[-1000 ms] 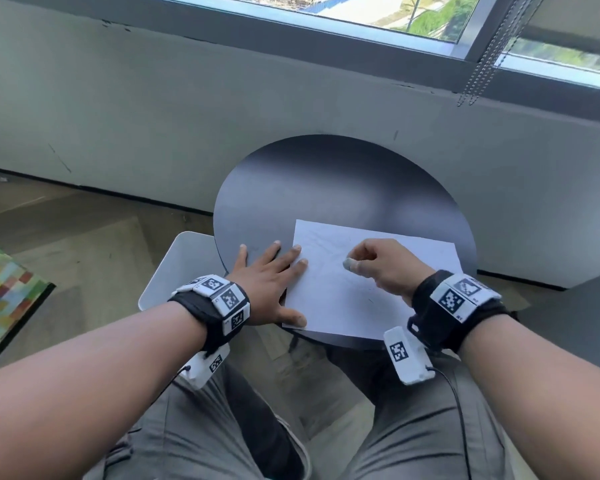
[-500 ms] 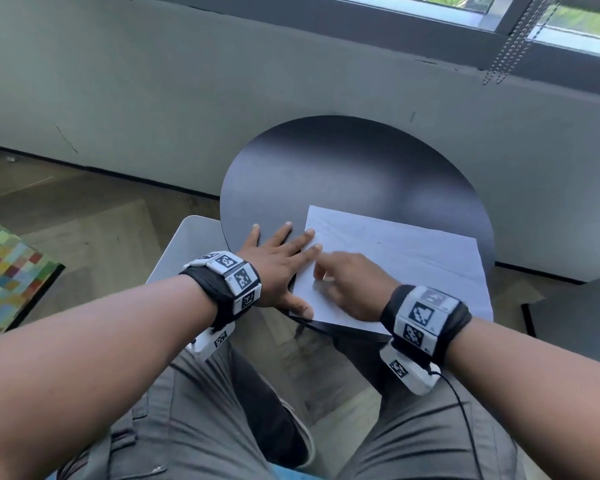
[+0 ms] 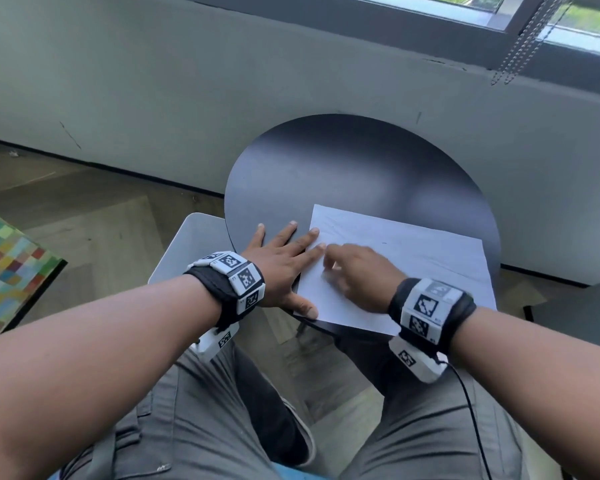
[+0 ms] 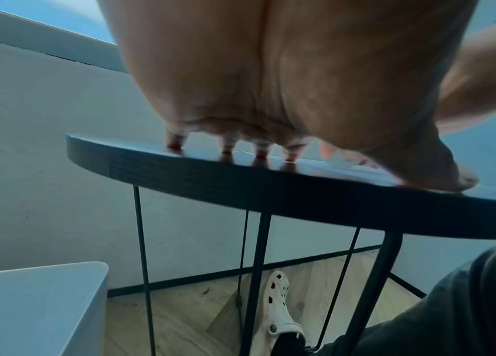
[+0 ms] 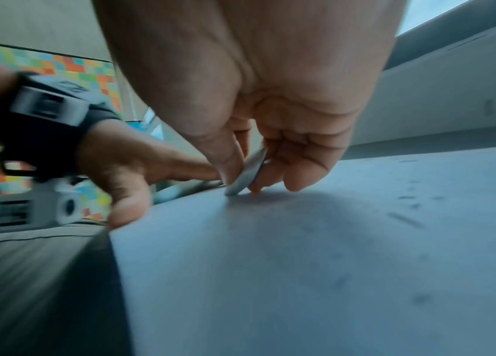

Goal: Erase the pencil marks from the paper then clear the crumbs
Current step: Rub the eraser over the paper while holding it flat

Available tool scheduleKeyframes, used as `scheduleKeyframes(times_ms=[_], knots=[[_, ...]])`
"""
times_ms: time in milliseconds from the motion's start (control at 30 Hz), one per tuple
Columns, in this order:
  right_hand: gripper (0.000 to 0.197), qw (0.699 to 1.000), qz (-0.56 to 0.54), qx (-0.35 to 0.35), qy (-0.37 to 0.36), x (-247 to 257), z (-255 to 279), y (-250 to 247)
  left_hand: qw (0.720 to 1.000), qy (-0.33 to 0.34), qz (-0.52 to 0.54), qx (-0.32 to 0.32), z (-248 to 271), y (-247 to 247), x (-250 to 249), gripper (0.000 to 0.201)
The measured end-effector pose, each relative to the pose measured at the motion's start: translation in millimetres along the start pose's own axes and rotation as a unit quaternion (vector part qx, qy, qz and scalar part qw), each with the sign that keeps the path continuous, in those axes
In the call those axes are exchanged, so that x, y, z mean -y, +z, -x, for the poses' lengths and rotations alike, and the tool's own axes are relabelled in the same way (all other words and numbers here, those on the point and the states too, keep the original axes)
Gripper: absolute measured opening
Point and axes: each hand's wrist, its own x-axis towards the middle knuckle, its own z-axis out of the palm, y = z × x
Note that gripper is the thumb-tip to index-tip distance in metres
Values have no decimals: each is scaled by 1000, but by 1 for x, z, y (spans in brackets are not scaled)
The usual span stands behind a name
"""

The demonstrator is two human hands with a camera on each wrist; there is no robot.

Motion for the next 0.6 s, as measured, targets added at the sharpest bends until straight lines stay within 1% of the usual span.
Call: scheduleKeyframes(times_ms=[33, 67, 100, 167, 200, 233, 267, 367, 400, 433, 467, 533, 567, 600], knots=[[13, 1000, -3, -19, 24, -5, -4, -3, 1000, 1, 2, 1, 0, 0, 0, 121], [14, 999, -1, -28, 25, -5, -3, -3, 1000, 1, 3, 0, 0, 0, 0, 121], [15, 1000, 3, -16, 3, 0, 1, 0, 1000, 2, 2, 0, 0, 0, 1, 120], [20, 997, 5, 39, -70, 15, 16, 10, 1000, 4, -5, -5, 0, 1, 0, 114], [24, 994, 2, 63, -92, 19, 19, 12, 1000, 4, -6, -8, 0, 1, 1, 112], [24, 994, -1, 70, -88, 19, 16, 10, 1000, 4, -2, -8, 0, 1, 1, 112], [21, 996, -6, 55, -67, 14, 7, 6, 1000, 4, 4, -5, 0, 1, 1, 115], [15, 999, -3, -26, 39, -4, -17, -3, 1000, 0, 10, 1, 0, 1, 1, 123], [15, 998, -5, -38, 46, -4, -17, -1, 1000, -2, 11, 1, 0, 1, 1, 125], [15, 999, -10, -30, 28, 0, -13, 2, 1000, -3, 12, 0, 0, 1, 1, 126], [14, 1000, -13, -10, -7, 6, -7, 7, 1000, -2, 14, -1, 0, 1, 1, 126], [15, 997, -17, 43, -66, 13, 4, 13, 1000, 0, 21, -5, 0, 2, 1, 126], [16, 997, -18, 46, -67, 12, 1, 10, 1000, 2, 23, -5, 0, 2, 2, 126], [17, 998, -20, 31, -47, 9, -7, 6, 1000, 2, 23, -4, 0, 2, 2, 126]])
